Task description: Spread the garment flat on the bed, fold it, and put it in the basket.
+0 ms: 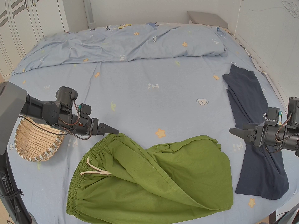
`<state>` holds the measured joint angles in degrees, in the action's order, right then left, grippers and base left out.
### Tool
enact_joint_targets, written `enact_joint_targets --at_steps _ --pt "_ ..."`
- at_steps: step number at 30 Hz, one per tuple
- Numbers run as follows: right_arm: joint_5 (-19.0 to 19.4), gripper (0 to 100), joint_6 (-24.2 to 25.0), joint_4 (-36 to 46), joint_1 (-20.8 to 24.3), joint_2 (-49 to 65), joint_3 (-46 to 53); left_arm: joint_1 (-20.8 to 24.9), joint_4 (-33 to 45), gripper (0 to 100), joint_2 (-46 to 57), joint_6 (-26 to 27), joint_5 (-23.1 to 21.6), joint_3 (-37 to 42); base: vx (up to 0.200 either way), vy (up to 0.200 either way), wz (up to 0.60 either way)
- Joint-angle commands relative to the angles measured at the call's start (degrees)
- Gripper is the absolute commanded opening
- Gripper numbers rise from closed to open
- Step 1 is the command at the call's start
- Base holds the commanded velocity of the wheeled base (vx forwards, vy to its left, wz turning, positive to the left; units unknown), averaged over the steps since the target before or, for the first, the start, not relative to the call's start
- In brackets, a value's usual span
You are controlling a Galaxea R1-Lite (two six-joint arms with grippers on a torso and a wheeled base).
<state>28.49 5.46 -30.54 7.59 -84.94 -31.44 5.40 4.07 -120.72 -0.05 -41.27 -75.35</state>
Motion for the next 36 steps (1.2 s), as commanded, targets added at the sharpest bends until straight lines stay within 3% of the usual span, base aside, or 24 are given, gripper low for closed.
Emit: enact_joint_targets --at_steps 1,12,13,27,36 --pt "-0.3 100 0.0 -0.1 0.1 0.0 0.1 0.6 0.0 100 -2.0 0.0 0.0 -0.1 0.000 0.000 0.00" --pt "-0.5 100 0.0 -0.1 0.0 -0.1 -0.1 2.2 0.1 100 -3.4 0.2 0.0 0.4 0.000 0.000 0.00" --pt "-0.5 100 0.0 -0.1 -0.1 -0.1 -0.1 2.2 0.1 0 -3.4 0.2 0.0 0.3 0.000 0.000 0.00" --pt "-0.5 100 0.1 0.0 0.0 -0.5 -0.2 1.0 0.2 0 -1.9 0.0 0.0 0.3 0.000 0.000 0.00" --pt "-0.5 100 0.0 0.5 0.6 -0.6 0.0 -5.6 -0.1 0 5.2 -0.5 -1.4 0.9 0.000 0.000 0.00"
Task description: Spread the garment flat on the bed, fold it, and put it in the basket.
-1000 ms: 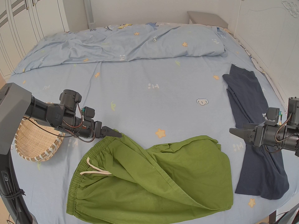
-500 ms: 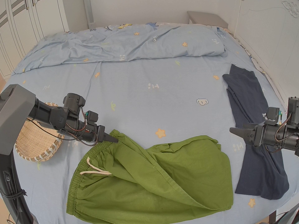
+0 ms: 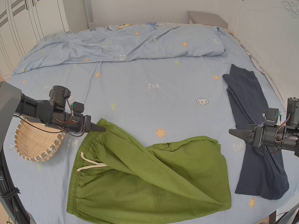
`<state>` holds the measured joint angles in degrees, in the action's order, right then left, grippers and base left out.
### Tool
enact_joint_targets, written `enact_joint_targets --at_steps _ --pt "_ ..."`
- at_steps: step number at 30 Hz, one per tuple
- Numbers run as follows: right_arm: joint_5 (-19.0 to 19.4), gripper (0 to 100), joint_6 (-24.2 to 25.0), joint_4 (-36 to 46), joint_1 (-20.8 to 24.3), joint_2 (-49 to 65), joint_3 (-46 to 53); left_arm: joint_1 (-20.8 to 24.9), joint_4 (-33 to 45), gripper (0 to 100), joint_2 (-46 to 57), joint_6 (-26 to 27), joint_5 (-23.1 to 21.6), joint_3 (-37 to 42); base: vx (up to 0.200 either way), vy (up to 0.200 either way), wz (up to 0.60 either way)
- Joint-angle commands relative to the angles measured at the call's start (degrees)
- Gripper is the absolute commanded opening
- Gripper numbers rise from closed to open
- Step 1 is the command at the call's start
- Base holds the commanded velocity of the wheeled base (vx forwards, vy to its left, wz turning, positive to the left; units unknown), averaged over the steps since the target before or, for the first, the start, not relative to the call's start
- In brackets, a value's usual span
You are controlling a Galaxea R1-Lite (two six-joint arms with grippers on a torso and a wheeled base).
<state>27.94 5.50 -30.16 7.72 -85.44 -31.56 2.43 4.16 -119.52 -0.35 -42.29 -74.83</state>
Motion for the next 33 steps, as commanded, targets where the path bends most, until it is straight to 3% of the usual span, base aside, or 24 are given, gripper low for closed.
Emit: enact_joint_targets --at_steps 1,16,22,29,33 --pt "0.0 100 0.0 0.3 0.9 -0.1 0.2 -2.9 -0.2 0 4.0 -0.3 -0.6 0.4 0.000 0.000 0.00" --pt "0.1 100 -0.6 0.1 4.9 -5.9 4.1 -3.3 -4.1 0 3.9 -1.8 -0.6 0.7 0.000 0.000 0.00" --pt "0.1 100 -0.8 -0.3 5.6 -1.7 11.7 -2.9 -4.5 0 3.5 -2.2 -0.6 0.4 0.000 0.000 0.00" --pt "0.1 100 -0.8 -0.3 10.5 3.0 17.0 -3.0 -4.5 0 3.2 -2.2 -0.6 0.1 0.000 0.000 0.00" --pt "0.2 100 -1.5 -0.3 11.0 3.1 18.5 -3.0 -4.6 0 3.0 -2.2 -0.6 0.0 0.000 0.000 0.00"
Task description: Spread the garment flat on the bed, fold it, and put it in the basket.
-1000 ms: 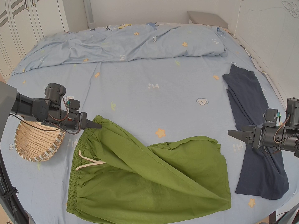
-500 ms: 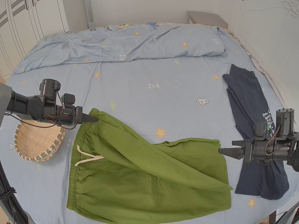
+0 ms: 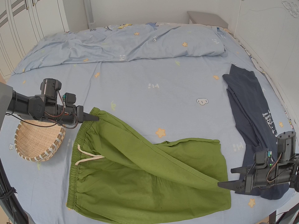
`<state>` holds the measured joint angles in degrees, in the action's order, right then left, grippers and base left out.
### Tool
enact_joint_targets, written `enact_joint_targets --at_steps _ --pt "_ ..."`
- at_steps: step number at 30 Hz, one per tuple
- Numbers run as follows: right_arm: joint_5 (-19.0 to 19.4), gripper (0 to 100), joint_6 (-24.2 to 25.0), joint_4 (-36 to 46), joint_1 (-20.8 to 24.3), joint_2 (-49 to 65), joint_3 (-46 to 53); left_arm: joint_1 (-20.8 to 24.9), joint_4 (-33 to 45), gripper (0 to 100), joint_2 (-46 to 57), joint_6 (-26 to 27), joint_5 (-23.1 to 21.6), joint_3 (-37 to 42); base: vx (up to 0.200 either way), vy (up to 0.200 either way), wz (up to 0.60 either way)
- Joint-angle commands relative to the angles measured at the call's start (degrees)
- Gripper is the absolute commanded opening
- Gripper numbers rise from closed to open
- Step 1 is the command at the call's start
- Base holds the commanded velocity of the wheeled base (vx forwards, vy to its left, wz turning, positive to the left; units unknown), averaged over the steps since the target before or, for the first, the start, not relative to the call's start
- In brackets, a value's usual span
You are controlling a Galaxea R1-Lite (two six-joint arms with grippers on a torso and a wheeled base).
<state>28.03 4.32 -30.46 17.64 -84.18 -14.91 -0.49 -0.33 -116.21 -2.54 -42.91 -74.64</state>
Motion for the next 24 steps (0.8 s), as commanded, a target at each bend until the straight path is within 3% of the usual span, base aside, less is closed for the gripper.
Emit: enact_joint_targets --at_steps 1,6,22,23,24 --pt "0.0 100 -0.6 0.0 1.3 1.8 2.2 0.0 -0.1 0 -0.4 0.0 0.0 -0.2 0.000 0.000 0.00" --pt "0.0 100 -0.8 0.1 4.0 1.7 3.1 0.0 -1.0 0 -1.5 -0.1 0.1 -0.2 0.000 0.000 0.00" --pt "-0.1 100 -1.1 -4.2 5.0 -6.5 4.3 -0.1 -1.3 0 -1.1 -0.2 0.1 0.1 0.000 0.000 0.00" --pt "-0.1 0 -1.1 -4.2 5.0 -6.5 4.3 -0.1 -1.3 0 -1.1 -0.2 0.1 0.1 0.000 0.000 0.00" --pt "-0.1 0 -1.0 -5.7 5.0 -7.5 4.5 -0.1 -1.3 0 -1.1 -0.2 0.1 0.1 0.000 0.000 0.00"
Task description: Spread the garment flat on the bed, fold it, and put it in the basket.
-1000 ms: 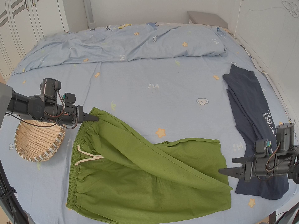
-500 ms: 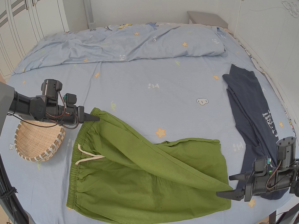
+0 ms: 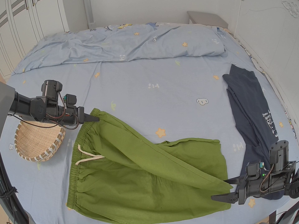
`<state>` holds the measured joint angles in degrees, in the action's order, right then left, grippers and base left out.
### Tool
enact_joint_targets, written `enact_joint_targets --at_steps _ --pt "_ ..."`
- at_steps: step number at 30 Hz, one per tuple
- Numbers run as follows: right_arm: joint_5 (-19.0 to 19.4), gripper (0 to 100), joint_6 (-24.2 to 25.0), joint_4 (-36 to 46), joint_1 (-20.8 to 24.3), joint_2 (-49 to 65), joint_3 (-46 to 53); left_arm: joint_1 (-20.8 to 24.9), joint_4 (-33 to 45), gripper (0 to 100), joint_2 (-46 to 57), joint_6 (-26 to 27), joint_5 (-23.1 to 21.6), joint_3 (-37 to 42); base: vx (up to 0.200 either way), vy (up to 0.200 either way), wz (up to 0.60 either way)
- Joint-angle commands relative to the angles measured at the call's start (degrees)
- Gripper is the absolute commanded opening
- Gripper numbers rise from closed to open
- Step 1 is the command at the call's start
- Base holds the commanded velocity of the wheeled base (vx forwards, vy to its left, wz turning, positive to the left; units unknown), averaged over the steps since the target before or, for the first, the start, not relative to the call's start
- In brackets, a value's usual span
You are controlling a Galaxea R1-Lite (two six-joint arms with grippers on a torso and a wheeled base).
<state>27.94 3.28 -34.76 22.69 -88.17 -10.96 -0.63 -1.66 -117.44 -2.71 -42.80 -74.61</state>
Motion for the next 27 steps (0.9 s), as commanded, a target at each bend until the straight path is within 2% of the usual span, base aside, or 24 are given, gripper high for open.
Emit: enact_joint_targets --at_steps 1,13,17,20,21,24,27 --pt "0.0 0 0.1 -2.1 -0.1 -3.9 0.7 0.0 0.0 0 0.1 0.0 0.0 0.1 0.000 0.000 0.00" --pt "0.0 0 0.1 -4.0 -0.9 -4.6 0.6 0.2 0.0 0 0.3 0.0 0.0 0.5 0.000 0.000 0.00" --pt "0.0 0 2.1 -2.6 -1.5 -1.9 -4.3 -0.2 -0.4 0 0.9 0.1 -0.1 1.7 0.000 0.000 0.00" --pt "0.0 0 3.8 2.2 -3.5 1.7 -9.9 -0.2 -1.9 0 2.4 0.1 -0.1 3.2 0.000 0.000 0.00" --pt "0.0 0 3.7 8.3 -5.2 2.7 -15.4 -0.2 -3.4 0 3.0 0.1 -0.1 4.3 0.000 0.000 0.00" --pt "0.1 0 2.0 19.7 -7.2 2.6 -25.6 -0.3 -6.2 0 3.5 0.0 -0.1 5.9 0.000 0.000 0.00" --pt "0.1 0 -0.5 25.4 -9.2 2.4 -32.5 -0.5 -6.9 0 4.2 -0.5 0.0 6.2 0.000 0.000 0.00"
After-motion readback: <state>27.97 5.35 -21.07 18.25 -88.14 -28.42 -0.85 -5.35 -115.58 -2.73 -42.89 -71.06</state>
